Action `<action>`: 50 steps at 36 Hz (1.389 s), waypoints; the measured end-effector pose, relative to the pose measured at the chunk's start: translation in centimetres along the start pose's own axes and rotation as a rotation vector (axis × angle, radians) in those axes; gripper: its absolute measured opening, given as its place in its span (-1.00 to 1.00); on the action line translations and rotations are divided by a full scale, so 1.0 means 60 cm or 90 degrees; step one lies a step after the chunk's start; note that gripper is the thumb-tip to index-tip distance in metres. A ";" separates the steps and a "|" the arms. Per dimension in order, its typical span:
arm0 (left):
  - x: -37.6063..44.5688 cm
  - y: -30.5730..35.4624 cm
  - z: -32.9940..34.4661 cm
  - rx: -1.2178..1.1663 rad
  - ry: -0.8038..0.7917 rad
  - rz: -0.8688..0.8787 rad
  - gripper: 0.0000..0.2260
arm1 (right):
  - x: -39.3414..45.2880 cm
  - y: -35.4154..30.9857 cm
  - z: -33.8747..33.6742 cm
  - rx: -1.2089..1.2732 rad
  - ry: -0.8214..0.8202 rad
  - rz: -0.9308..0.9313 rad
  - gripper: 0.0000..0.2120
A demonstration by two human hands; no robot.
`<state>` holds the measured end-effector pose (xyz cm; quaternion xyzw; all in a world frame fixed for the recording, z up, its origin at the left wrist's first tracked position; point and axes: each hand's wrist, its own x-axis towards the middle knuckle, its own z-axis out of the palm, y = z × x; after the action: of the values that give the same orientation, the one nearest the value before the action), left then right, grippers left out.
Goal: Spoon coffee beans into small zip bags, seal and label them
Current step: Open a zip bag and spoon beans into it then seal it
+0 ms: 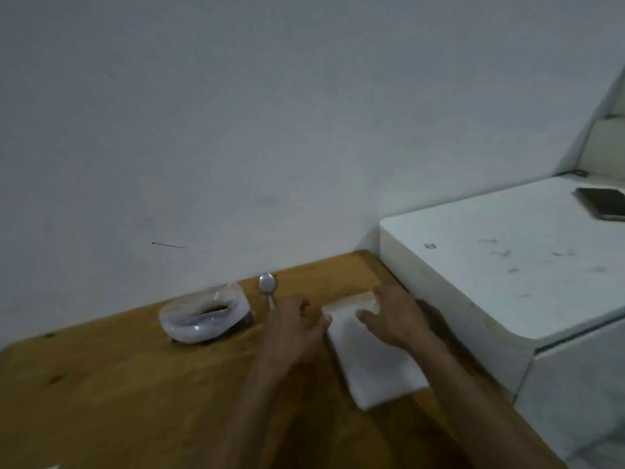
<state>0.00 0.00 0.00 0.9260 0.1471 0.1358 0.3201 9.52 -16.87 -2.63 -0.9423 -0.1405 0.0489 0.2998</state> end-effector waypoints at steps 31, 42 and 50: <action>0.002 0.018 -0.029 -0.435 0.018 -0.061 -0.86 | -0.054 -0.060 -0.061 0.311 0.102 -0.023 -0.57; -0.086 -0.113 -0.206 -0.535 0.068 -0.066 -0.93 | -0.087 -0.248 0.020 0.525 -0.187 -0.168 -0.92; -0.140 -0.219 -0.267 -0.512 0.101 -0.132 -0.92 | -0.105 -0.341 0.110 0.483 -0.312 -0.235 -0.79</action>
<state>-15.73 15.72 2.53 0.6941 0.1986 0.2202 0.6559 -2.48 0.89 3.91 -0.6865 -0.3441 0.2631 0.5840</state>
